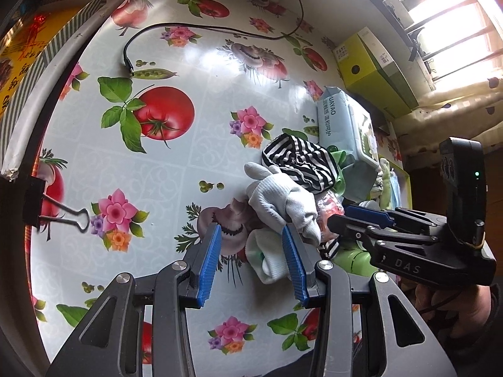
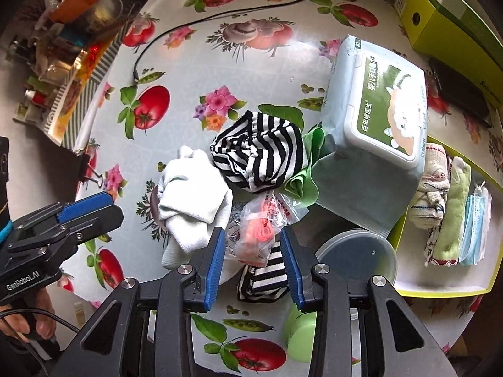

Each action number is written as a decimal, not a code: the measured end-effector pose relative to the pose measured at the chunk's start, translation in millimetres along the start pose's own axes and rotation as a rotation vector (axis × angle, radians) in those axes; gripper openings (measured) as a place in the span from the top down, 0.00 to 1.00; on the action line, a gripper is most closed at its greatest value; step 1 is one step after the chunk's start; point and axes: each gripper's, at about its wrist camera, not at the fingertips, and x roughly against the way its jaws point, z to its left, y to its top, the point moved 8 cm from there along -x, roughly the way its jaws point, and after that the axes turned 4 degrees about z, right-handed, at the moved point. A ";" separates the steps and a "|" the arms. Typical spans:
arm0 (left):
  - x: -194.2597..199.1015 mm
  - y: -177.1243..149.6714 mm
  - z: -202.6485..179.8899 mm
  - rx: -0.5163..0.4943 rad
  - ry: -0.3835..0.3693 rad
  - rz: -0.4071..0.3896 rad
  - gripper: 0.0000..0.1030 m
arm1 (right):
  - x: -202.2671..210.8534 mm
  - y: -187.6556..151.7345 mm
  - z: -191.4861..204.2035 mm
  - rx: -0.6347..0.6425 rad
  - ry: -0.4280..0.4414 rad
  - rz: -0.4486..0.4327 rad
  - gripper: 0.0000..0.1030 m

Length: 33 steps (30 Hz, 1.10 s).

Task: Organize soft objects
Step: 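Grasp the clear plastic bag with the right tool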

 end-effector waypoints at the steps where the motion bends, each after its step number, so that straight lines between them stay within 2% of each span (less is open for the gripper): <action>1: 0.3 1.5 -0.1 0.001 -0.004 -0.001 0.60 | -2.0 1.4 -0.3 0.001 -0.005 0.005 0.69; 4: -0.2 6.1 -2.0 0.002 -0.015 -0.001 0.60 | -6.5 4.1 -0.7 0.021 -0.028 0.013 0.81; 10: -5.2 10.5 -7.3 -0.005 -0.037 0.010 0.60 | -5.9 3.6 -5.2 -0.005 -0.019 0.020 0.83; 13: -7.4 10.7 -6.5 -0.002 -0.043 0.019 0.60 | -6.2 6.5 -4.0 -0.016 -0.031 0.018 0.79; 15: -7.6 10.7 -5.3 -0.001 -0.043 0.023 0.60 | -11.1 6.3 -4.8 -0.016 -0.042 0.032 0.71; 18: -7.3 10.7 -4.2 -0.003 -0.045 0.026 0.60 | -17.6 3.7 -6.8 -0.031 -0.065 0.055 0.67; 23: -9.0 11.2 -4.8 -0.003 -0.061 0.031 0.60 | -21.9 4.3 -1.8 -0.012 -0.063 0.066 0.67; 25: -10.1 11.6 -6.1 -0.003 -0.071 0.035 0.60 | -24.5 5.2 -1.4 -0.011 -0.056 0.067 0.74; 26: -10.4 11.9 -6.9 -0.004 -0.076 0.036 0.60 | -24.6 5.4 -1.2 -0.012 -0.054 0.065 0.81; 33: -15.3 15.1 -14.1 -0.006 -0.129 0.048 0.60 | 7.2 -1.3 4.7 0.014 -0.061 -0.015 0.84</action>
